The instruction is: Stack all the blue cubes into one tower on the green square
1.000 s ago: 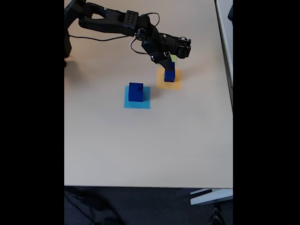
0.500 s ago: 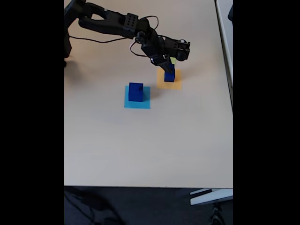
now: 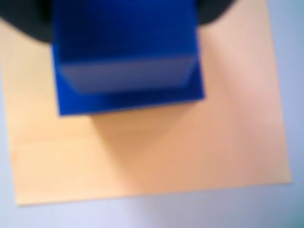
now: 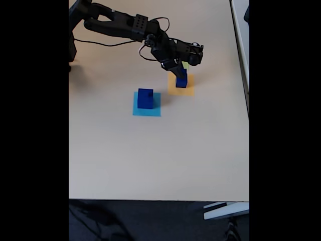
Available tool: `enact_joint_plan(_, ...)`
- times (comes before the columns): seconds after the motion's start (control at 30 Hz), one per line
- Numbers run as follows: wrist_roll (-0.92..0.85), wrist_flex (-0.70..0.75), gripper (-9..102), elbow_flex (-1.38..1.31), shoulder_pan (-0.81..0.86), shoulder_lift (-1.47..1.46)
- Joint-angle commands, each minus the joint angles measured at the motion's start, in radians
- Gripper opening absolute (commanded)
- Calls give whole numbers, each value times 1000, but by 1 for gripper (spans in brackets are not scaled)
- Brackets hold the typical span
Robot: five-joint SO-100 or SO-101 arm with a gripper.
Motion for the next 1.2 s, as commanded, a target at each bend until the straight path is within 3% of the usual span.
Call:
enact_joint_plan(0.0, 8, -23, 8, -3, 3, 101)
enact_joint_plan(0.8, -38, -37, 20, -5, 5, 118)
enact_joint_plan(1.17, -138, -26, 23, -255, -32, 109)
